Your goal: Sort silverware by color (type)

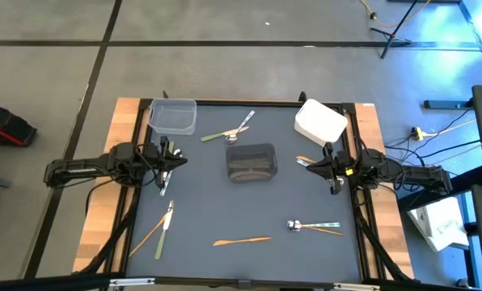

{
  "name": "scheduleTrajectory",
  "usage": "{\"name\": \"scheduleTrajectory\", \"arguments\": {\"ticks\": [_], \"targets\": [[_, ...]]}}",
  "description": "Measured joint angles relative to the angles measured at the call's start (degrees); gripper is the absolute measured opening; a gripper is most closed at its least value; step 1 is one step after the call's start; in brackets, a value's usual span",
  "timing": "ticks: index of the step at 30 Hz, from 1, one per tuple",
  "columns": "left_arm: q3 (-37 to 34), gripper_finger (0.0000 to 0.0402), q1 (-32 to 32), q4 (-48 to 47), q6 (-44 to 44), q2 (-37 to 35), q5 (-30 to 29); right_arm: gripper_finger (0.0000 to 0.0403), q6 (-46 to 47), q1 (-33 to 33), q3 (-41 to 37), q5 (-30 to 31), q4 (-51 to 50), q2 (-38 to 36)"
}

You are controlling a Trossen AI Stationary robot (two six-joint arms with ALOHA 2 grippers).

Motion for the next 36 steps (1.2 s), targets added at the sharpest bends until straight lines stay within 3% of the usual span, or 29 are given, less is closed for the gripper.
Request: {"name": "scheduleTrajectory", "arguments": {"ticks": [29, 33, 36], "targets": [[0.0, 0.0008, 0.0, 0.0, 0.0, 0.0, 0.0, 0.0012, -0.1, 0.0, 0.0, 0.0, 1.2, 0.0], [0.0, 0.0008, 0.0, 0.0, 0.1, 0.0, 0.0, 0.0012, -0.3, 0.0, 0.0, 3.2, 5.0, 0.0], [0.0, 0.0008, 0.0, 0.2, 6.0, 0.0, -1.8, 0.0012, -0.4, 0.0, 0.8, 5.5, 4.2, 0.3]]}}
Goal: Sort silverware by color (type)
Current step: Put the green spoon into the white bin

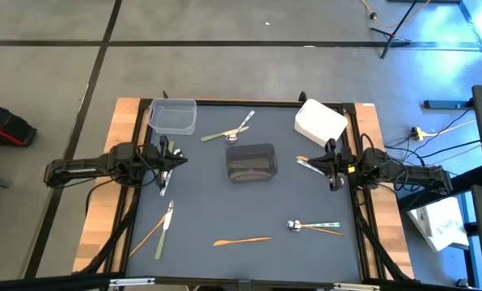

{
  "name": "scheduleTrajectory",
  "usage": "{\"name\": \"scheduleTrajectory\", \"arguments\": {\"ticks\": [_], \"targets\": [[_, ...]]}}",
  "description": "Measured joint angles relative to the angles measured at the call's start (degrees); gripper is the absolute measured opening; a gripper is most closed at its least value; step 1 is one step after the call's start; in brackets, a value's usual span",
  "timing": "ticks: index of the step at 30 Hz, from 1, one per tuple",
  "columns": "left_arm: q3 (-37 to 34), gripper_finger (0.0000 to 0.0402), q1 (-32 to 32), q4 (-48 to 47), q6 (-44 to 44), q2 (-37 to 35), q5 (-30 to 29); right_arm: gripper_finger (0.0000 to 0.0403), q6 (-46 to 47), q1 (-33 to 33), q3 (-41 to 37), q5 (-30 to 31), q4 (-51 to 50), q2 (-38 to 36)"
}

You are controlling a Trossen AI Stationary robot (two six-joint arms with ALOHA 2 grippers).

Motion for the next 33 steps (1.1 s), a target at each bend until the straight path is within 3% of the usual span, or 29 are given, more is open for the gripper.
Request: {"name": "scheduleTrajectory", "arguments": {"ticks": [3, 9, 15, 24, 33], "targets": [[0.0, 0.0008, 0.0, 0.6, 6.1, 0.0, -3.0, 0.0012, -0.3, 0.0, 1.9, 3.0, -0.9, 2.6], [0.0, 0.0008, 0.0, 1.3, 6.5, 0.0, -4.5, 0.0012, -4.0, 0.0, 9.0, 9.4, -3.0, 12.9], [0.0, 0.0008, 0.0, 7.1, 1.1, 0.0, -4.3, 0.0012, -4.2, 0.0, 21.5, 16.6, -19.1, 28.3], [0.0, 0.0008, 0.0, 17.3, -1.1, 0.0, -3.9, 0.0012, 3.5, 0.0, 37.9, 16.4, -50.5, 46.6], [0.0, 0.0008, 0.0, 20.8, -1.1, 0.0, -4.3, 0.0022, 10.1, -1.5, 39.7, 14.6, -59.9, 59.2]]}}
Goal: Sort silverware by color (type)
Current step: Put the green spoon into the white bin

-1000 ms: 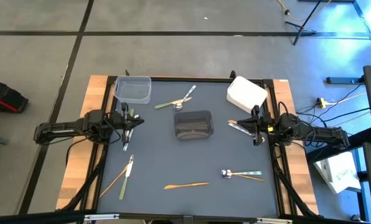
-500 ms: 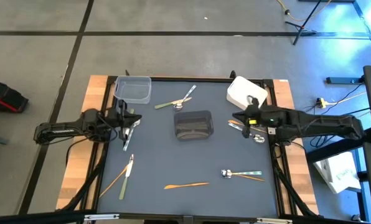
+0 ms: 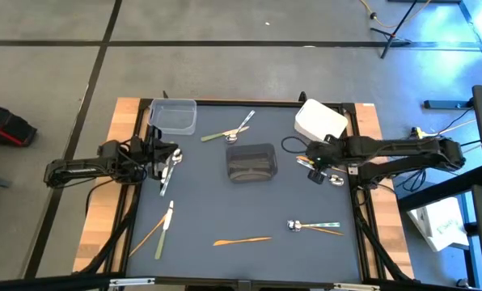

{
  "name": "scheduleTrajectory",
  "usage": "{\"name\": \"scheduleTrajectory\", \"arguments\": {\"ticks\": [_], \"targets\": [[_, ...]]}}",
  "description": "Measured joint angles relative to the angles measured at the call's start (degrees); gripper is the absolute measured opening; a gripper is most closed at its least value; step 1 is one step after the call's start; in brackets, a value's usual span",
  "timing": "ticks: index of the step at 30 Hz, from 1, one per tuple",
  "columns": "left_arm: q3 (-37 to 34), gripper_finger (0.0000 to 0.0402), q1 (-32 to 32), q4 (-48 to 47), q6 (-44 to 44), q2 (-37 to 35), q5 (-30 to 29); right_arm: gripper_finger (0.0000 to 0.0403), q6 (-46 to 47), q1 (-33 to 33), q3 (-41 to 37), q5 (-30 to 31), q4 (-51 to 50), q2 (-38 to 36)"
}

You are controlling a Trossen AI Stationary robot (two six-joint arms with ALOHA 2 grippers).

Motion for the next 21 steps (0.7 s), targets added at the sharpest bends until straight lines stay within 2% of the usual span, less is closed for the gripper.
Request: {"name": "scheduleTrajectory", "arguments": {"ticks": [3, 8, 12, 16, 21], "targets": [[0.0, 0.0008, 0.0, 0.1, 0.0, 0.0, 0.0, 0.0057, 0.9, -2.4, 0.0, -2.7, -3.2, 3.9], [0.0, 0.0008, 0.0, 1.6, 1.8, 0.0, 0.0, 0.0142, -2.2, -6.1, 0.0, -10.8, -3.5, 9.1], [0.0, 0.0008, 0.0, 2.4, 3.0, 0.0, 0.0, 0.0195, -4.5, -7.2, 0.0, -10.1, -3.4, 12.9], [0.0, 0.0008, 0.0, 3.4, 3.1, 0.0, 0.0, 0.0213, -6.7, -7.1, 0.0, -10.3, -1.7, 16.0], [0.0, 0.0008, 0.0, 3.4, 3.1, 0.0, -0.2, 0.0194, -6.9, -7.1, 0.0, -8.3, -0.4, 19.3]]}}
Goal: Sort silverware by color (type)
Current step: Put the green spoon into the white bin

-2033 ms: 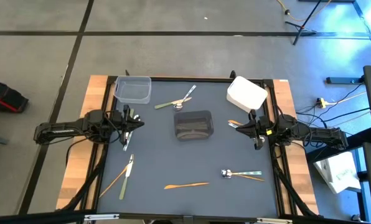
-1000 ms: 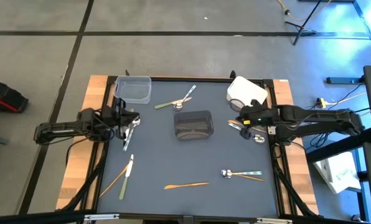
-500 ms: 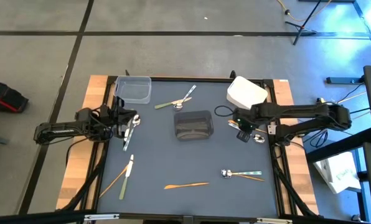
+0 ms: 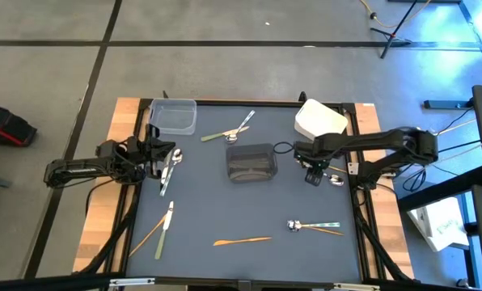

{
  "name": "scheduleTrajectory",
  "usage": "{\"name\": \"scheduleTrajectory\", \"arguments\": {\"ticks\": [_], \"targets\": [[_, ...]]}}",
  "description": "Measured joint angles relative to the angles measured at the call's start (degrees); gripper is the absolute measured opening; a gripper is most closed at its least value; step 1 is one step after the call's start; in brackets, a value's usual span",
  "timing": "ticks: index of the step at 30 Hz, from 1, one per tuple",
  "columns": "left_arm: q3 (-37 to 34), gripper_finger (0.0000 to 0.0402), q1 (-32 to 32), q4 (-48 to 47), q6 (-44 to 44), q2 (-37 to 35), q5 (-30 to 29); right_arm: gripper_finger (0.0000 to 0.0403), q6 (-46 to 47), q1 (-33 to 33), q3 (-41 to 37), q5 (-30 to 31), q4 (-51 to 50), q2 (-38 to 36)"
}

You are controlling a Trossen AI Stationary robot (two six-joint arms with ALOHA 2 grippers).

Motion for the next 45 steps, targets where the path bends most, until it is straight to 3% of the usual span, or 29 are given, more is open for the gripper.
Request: {"name": "scheduleTrajectory", "arguments": {"ticks": [13, 28, 39, 45], "targets": [[0.0, 0.0008, 0.0, -0.1, 0.0, 0.0, 0.0, 0.0111, -1.3, 0.0, -0.2, -0.5, 5.1, 5.5], [0.0, 0.0008, 0.0, -0.1, -0.1, 0.0, 0.0, 0.0013, -3.1, 0.0, 3.2, -0.1, 0.9, 5.6], [0.0, 0.0008, 0.0, 0.2, -0.1, 0.0, 0.0, 0.0013, -4.4, 0.0, 8.4, 0.8, -3.2, -4.3], [0.0, 0.0008, 0.0, 0.6, -0.2, 0.0, 0.0, 0.0011, -5.1, 0.0, 14.2, 8.3, -3.8, -10.6]]}}
